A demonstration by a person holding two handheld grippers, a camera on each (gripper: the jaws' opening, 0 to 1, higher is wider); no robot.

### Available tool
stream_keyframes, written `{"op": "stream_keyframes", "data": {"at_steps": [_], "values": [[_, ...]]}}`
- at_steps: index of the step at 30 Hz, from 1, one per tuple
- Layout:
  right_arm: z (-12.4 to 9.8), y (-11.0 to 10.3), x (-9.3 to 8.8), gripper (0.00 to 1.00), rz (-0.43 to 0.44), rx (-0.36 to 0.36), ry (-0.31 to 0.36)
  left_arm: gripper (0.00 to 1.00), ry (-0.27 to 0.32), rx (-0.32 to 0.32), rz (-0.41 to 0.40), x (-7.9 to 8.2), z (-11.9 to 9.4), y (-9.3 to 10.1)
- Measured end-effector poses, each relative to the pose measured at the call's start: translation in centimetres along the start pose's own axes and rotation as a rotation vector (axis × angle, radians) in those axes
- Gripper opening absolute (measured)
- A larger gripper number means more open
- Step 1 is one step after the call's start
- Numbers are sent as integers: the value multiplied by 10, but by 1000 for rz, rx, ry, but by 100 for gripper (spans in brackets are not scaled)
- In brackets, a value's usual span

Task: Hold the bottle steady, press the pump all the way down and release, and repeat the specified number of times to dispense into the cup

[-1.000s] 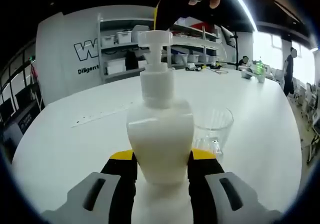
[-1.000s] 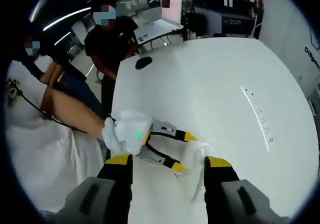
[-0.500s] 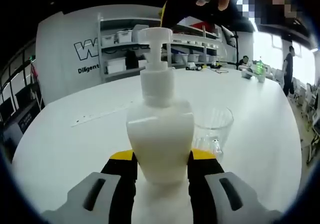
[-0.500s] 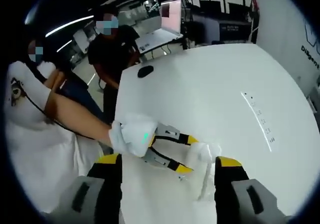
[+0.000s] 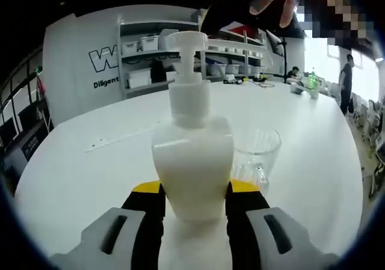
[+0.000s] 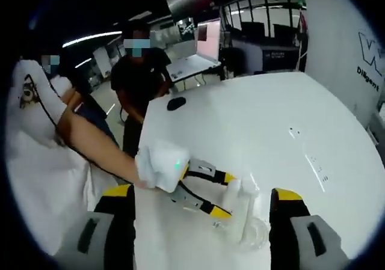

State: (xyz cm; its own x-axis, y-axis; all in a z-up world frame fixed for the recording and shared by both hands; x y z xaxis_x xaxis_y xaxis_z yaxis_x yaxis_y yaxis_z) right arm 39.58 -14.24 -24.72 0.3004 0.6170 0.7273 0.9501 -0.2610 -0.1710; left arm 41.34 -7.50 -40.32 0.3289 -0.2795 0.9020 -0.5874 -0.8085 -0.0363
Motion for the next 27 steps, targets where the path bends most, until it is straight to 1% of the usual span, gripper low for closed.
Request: {"op": "stream_keyframes", "data": {"at_steps": [1,2,4,5,7,8,9,10,11,12,14,15,16,17,18,19,20,22,23,24,25,26,27], "values": [[0,0,-1,97,-9,-5,22,38,-1,0,0,0,0,0],[-2,-1,-6,96,7,-4,18,38,-2,1,1,0,0,0],[-4,-2,-8,89,-8,3,70,38,-3,1,2,0,0,0],[-5,-2,-11,90,17,-4,91,38,-2,2,2,0,0,0],[-7,-2,-16,86,27,-2,77,38,-4,3,3,0,0,0],[-8,-1,-18,89,37,-24,86,38,-3,5,3,0,0,0],[-9,-1,-20,90,49,-27,84,38,-2,7,3,-1,0,0],[-10,-1,-20,88,55,-24,90,38,-1,8,1,-1,0,0],[-12,-1,-22,89,53,-30,91,38,-2,9,1,-1,0,-1],[-14,1,-23,90,70,-47,103,38,-2,14,-1,-1,0,-2],[-18,1,-24,87,74,-45,126,38,0,24,-6,-1,-1,-5],[-20,3,-24,88,84,-60,142,38,2,37,-15,-2,-2,-6],[-22,2,-27,90,96,-65,126,38,0,34,-11,-2,-2,-9],[-23,1,-30,88,108,-55,121,38,-2,39,-14,-2,-3,-11],[-24,2,-30,87,107,-64,130,38,-3,45,-18,-3,-4,-12],[-25,3,-32,88,110,-71,139,37,-3,44,-17,-3,-4,-14],[-25,3,-34,88,135,-71,127,37,-4,47,-16,-4,-5,-16],[-26,3,-35,86,122,-70,136,37,-8,59,-23,-4,-7,-21],[-27,7,-33,87,133,-96,149,37,-8,61,-21,-5,-8,-23],[-27,6,-34,88,129,-85,143,37,-9,69,-25,-6,-8,-24],[-27,3,-34,86,139,-65,135,37,-10,73,-28,-6,-10,-27],[-27,5,-33,85,141,-75,139,37,-13,83,-30,-7,-11,-30],[-27,5,-31,85,113,-81,155,37,-12,90,-35,-8,-12,-32]]}}
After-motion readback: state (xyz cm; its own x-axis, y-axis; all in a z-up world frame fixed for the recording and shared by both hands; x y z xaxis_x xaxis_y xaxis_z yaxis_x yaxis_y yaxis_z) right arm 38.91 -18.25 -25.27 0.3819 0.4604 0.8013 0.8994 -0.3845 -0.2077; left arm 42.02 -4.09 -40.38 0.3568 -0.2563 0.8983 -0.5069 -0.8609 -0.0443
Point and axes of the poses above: the point that each gripper's makers call its tool centre point, and the gripper's own axes: z roughly forward along the fingers, y roughly to its right, x roughly out of its top, the point moved 5 cm from there along -z, roughly backward along the fingers, and after that the axes turned 2 degrees about -x, right-handed, at the moved point
